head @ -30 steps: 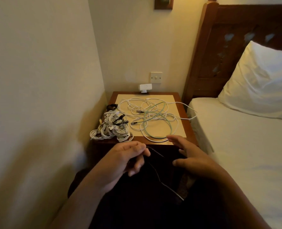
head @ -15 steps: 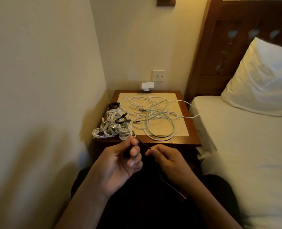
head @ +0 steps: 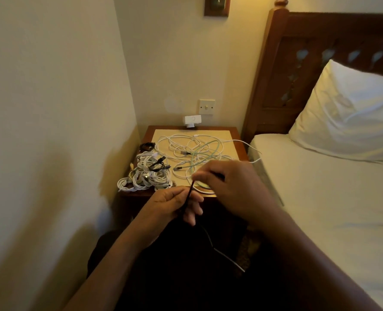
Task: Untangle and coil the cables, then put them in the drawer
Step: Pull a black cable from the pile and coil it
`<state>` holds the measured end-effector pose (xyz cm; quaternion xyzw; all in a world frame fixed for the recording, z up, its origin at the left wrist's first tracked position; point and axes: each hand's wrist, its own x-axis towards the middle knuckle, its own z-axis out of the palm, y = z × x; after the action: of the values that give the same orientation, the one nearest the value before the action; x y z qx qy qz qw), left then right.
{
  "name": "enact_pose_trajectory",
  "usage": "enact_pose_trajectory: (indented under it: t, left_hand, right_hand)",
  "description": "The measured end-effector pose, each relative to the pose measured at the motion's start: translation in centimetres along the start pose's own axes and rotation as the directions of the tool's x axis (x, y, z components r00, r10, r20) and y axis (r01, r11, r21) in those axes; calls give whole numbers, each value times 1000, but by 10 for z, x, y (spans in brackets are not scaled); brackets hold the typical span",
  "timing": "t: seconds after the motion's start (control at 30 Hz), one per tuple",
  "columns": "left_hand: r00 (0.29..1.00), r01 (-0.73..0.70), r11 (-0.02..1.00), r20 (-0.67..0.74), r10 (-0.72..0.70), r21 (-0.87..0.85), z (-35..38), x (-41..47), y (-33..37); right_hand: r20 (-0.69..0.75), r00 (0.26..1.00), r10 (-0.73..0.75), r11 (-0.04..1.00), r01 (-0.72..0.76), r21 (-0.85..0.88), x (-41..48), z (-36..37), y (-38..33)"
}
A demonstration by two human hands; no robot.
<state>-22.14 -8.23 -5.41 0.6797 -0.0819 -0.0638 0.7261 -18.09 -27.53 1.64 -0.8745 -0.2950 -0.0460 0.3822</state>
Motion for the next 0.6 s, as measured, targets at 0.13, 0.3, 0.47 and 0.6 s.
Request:
enact_pose_trajectory:
  t: [0.13, 0.3, 0.47, 0.6]
  left_hand:
    - [996, 23, 976, 84, -5, -215, -3, -9, 14]
    - [989, -122, 826, -142, 51, -550, -12, 1, 51]
    - [918, -240, 870, -392, 58, -432, -23, 38, 56]
    - [862, -197, 954, -424, 278, 224, -26, 44, 45]
  right_hand:
    - [-8, 999, 48, 992, -47, 121, 20, -1, 26]
    - [-4, 988, 156, 974, -153, 166, 5, 39, 56]
    - [111, 994, -5, 996, -4, 84, -24, 75, 16]
    - [181, 980, -86, 994, 96, -51, -23, 52, -15]
